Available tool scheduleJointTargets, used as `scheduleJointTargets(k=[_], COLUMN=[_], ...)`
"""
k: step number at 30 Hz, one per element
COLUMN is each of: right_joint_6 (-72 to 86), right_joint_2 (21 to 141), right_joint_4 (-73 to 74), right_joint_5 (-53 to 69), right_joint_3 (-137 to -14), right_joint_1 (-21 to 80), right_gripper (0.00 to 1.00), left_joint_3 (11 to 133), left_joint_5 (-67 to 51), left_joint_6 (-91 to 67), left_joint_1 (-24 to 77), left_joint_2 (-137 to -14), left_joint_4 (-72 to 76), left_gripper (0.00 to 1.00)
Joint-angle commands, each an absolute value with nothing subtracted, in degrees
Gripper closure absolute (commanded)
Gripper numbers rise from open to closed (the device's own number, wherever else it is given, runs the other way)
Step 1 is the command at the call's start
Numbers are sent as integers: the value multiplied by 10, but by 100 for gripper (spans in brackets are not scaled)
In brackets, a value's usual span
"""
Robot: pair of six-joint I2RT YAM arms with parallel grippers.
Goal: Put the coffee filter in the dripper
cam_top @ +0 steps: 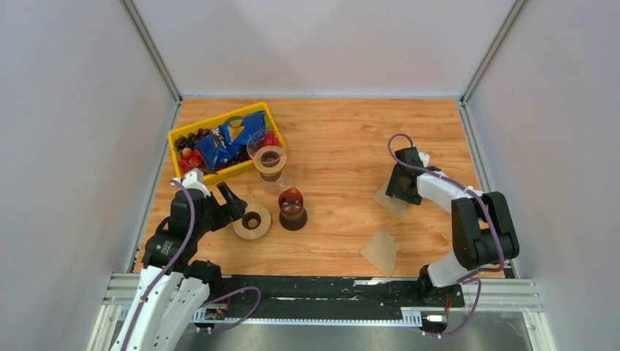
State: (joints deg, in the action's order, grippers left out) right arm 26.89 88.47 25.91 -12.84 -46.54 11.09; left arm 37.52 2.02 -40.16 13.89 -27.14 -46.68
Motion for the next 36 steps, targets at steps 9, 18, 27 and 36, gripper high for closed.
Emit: scheduleJointTargets(k=[9,18,27,36], right_joint_6=[325,322,259,209], right_joint_2=[962,960,852,703], right_joint_4=[256,262,262,257], right_joint_5=[-143,-149,-141,25], right_joint_3=[-473,-490,-513,-522], right_joint_1=[172,187,203,204], right_gripper=[50,68,85,96], left_joint_3=[376,379,403,424], left_joint_5=[14,7,-50,-163], left_joint_6=[-395,-390,-373,-402], left_joint_1=[140,140,140,140], left_joint_2=[-278,-274,-271,-304], left_joint_4=[-446,-446,-420,-247], left_gripper=[0,0,0,0])
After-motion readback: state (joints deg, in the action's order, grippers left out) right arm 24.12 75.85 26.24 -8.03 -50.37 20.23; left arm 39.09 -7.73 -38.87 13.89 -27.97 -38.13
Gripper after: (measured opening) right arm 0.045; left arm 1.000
